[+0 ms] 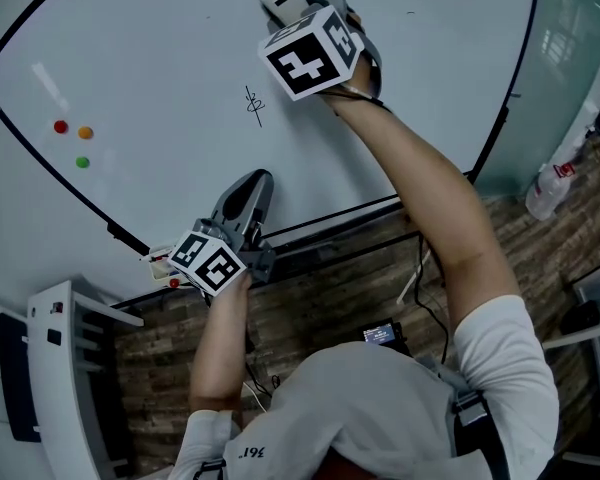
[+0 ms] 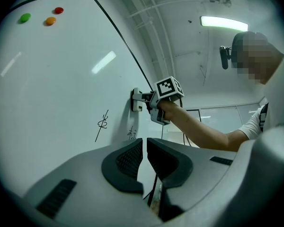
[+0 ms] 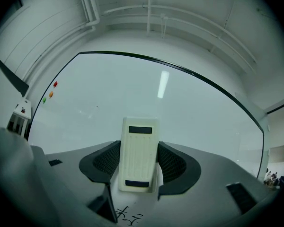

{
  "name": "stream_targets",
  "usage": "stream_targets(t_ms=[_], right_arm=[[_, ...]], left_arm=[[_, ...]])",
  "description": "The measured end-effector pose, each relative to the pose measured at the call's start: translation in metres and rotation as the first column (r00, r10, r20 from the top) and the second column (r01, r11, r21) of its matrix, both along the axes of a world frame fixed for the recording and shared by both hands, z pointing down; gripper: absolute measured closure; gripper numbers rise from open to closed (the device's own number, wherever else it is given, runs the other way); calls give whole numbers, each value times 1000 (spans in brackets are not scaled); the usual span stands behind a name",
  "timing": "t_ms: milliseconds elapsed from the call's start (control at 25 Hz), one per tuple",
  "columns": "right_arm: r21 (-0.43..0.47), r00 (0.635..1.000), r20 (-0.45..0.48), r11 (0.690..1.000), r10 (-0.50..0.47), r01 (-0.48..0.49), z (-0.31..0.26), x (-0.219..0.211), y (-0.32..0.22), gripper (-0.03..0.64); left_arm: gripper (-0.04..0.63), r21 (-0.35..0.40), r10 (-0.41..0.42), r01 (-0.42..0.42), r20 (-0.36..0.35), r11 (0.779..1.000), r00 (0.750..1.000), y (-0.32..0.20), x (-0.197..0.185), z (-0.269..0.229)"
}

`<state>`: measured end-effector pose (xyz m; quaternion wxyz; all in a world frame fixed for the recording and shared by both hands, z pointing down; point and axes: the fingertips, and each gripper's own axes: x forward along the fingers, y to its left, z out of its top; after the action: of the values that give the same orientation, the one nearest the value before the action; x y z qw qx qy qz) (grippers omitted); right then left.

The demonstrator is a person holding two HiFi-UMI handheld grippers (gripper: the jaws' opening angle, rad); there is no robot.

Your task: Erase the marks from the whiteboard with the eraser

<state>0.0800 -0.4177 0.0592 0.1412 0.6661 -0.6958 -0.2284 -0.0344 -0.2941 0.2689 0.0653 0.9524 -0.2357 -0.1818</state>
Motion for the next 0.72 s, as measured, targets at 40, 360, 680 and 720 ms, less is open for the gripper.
stream_targets(t_ms=[40,360,680,720], right_arm=[[1,1000,4,1000,5,-5,0,8,1,354],[0,999,17,999,50,-50,5,54,3,354],[-4,996,33,997,79,-79,10,96,6,354],[-5,996,37,997,83,-83,10,101,6,354]], left_arm=[[560,1,5,-5,2,1000,1000,0,4,1],[560,-13,27,-27,13,1000,1000,1,28,5],[560,-24,50,-50,21,998,999,-1,53,10],[560,-24,54,-54,22,998,998,-2,57,10]])
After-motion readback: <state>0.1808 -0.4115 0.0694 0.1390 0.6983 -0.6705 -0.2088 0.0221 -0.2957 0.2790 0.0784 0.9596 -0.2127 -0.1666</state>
